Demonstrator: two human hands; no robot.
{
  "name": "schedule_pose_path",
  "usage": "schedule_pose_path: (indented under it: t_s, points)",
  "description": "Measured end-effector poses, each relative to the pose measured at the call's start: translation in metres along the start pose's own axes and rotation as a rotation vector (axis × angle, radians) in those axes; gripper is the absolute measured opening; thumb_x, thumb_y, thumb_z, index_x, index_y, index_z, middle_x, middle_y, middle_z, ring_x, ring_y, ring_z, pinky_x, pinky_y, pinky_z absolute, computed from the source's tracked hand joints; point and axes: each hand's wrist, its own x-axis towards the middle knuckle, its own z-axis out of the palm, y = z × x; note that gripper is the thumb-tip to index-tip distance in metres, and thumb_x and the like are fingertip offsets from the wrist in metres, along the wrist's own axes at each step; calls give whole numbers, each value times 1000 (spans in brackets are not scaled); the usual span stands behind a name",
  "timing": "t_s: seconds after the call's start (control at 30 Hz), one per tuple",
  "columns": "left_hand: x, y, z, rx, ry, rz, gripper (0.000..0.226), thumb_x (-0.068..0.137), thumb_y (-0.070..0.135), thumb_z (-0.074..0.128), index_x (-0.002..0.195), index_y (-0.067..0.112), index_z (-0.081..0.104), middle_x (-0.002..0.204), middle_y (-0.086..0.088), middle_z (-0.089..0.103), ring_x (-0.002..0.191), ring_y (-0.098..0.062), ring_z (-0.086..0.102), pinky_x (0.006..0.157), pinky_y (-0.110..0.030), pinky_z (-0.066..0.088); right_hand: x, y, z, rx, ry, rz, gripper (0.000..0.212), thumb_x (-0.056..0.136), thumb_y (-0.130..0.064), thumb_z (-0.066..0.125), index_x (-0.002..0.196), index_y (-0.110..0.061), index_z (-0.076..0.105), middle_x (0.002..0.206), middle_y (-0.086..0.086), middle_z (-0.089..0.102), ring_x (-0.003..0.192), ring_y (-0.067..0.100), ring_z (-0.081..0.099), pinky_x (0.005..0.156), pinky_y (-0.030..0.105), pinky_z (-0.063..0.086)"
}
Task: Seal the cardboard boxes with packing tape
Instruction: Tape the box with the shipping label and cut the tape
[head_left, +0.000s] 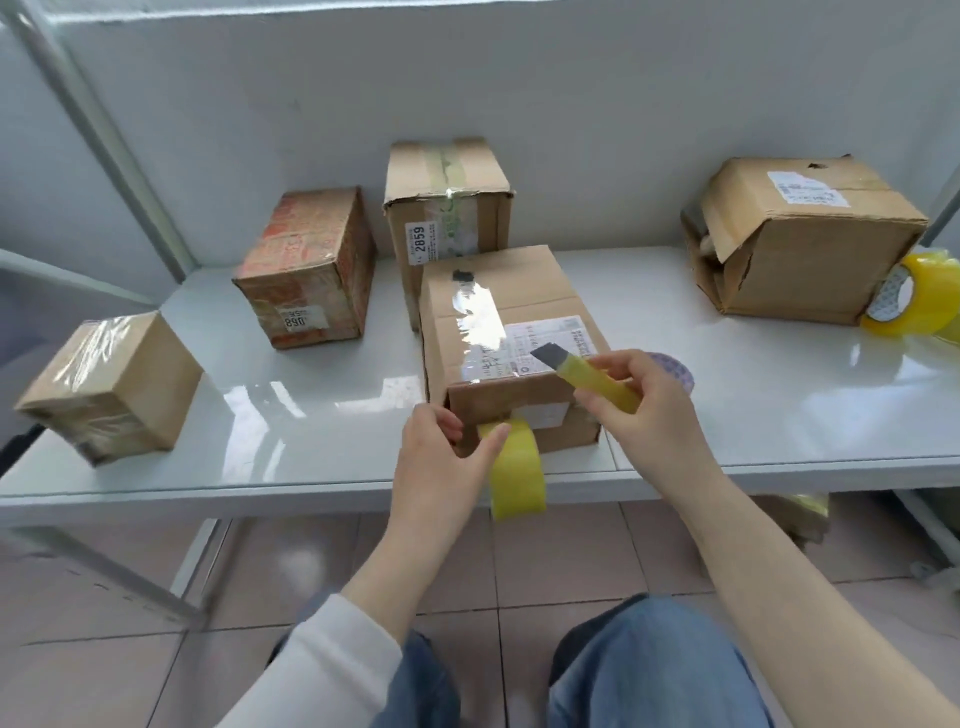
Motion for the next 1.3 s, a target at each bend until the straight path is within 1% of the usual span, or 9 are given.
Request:
schedule_pose_path:
  t_s: [0.1,0.2,0.37,0.43,0.53,0.7,0.83,1.0,1.3]
  points:
    - [-9,-3,8,-173,-128,-148,32,86,38,65,99,17,45,92,1,55,82,-9,54,64,-17,43,-1,-2,5,-167,-22,-75,20,81,-13,69,90,-25,56,76,-14,57,66,-4,53,59,4,39]
    - [-10,1,12,-302,-167,-174,28,90,31,62,107,19,43,101,-4,59,85,-10,57,58,-15,47,-1,-2,7,-355,-43,-165,19,82,-11,66,91,-24,57,74,-18,57,68,-1,53,60,4,38]
    - [-10,3,9,-444,-177,-221,30,91,28,60,115,30,41,99,4,56,91,-12,58,81,-39,54,1,-5,7,-448,-61,-264,17,83,-7,63,96,-19,61,90,-7,62,77,10,53,63,8,37]
    - [-9,6,7,-475,-249,-239,21,92,27,54,112,31,49,102,2,56,89,-15,58,72,-34,54,3,-6,7,-475,-37,-291,17,83,-7,63,96,-17,63,92,-4,63,79,13,54,63,15,39]
    - [-8,11,5,-498,-333,-261,16,94,23,49,108,25,55,93,2,55,77,-14,56,58,-25,49,3,-7,8,-520,-17,-373,16,81,-6,66,94,-15,65,92,-1,65,79,15,56,67,25,40]
    - [-7,8,8,-503,-290,-249,11,94,23,48,96,28,58,91,-1,55,78,-17,54,61,-29,47,5,-8,18,-584,16,-550,14,76,-8,62,88,-14,66,84,1,66,74,22,61,63,22,41]
    - [-5,6,14,-505,-191,-228,19,96,36,49,91,24,63,84,0,59,76,-16,56,64,-34,47,7,-5,23,-641,12,-594,17,73,-4,73,87,-13,69,81,1,67,72,23,63,63,20,39]
    - [0,4,18,-521,-87,-226,18,91,19,53,81,24,67,82,4,64,73,-14,56,62,-31,45,9,-2,26,-670,42,-673,13,73,-7,69,85,-12,70,78,1,66,70,23,63,60,19,38]
    - [4,4,22,-539,-11,-244,15,88,18,58,83,15,73,80,2,68,70,-9,54,64,-25,41,15,3,26,-714,86,-754,11,78,-7,62,84,-9,71,76,6,66,64,31,60,57,34,49]
